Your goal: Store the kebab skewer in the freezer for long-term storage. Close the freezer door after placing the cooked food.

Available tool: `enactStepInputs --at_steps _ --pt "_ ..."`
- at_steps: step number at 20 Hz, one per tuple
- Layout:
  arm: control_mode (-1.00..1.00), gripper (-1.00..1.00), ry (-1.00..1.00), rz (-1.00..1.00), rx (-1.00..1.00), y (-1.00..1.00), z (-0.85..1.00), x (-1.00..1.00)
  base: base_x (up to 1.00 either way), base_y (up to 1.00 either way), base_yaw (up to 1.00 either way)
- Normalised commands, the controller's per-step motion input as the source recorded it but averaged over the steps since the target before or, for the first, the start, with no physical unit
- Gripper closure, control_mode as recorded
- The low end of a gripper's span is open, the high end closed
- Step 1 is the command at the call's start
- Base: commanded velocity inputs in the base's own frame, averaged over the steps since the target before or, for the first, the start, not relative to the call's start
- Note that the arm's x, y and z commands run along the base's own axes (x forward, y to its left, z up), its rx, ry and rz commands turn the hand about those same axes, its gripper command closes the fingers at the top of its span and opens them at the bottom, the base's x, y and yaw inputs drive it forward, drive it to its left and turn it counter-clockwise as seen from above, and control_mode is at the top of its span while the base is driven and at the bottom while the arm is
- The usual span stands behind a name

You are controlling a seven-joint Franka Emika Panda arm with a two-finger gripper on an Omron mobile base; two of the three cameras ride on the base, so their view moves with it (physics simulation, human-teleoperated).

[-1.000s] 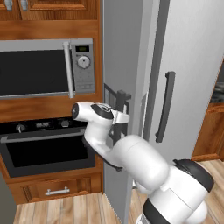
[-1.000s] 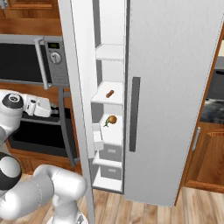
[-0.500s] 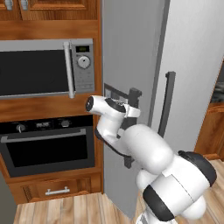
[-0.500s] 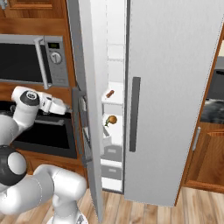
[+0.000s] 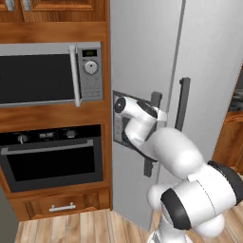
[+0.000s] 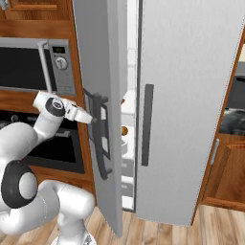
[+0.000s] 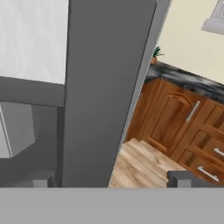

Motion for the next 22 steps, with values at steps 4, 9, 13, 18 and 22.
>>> enactStepInputs --at_steps 4,9,13,18,22 --pt "-1.0 -1.0 0.08 0.11 0.13 -0.41 0.09 0.25 0.0 0.0 0.0" --pt "-1.0 -1.0 0.15 0.12 0.11 -0.29 0.23 0.29 0.0 0.0 0.0" --pt "-1.0 -1.0 0.06 0.09 0.05 -0.03 0.19 0.43 0.0 0.0 0.0" --pt "-1.0 -1.0 0.01 0.1 0.06 0.0 0.09 0.41 0.0 0.0 0.0" --pt "-1.0 -1.0 0.0 0.12 0.11 -0.18 0.0 0.49 0.0 0.0 0.0"
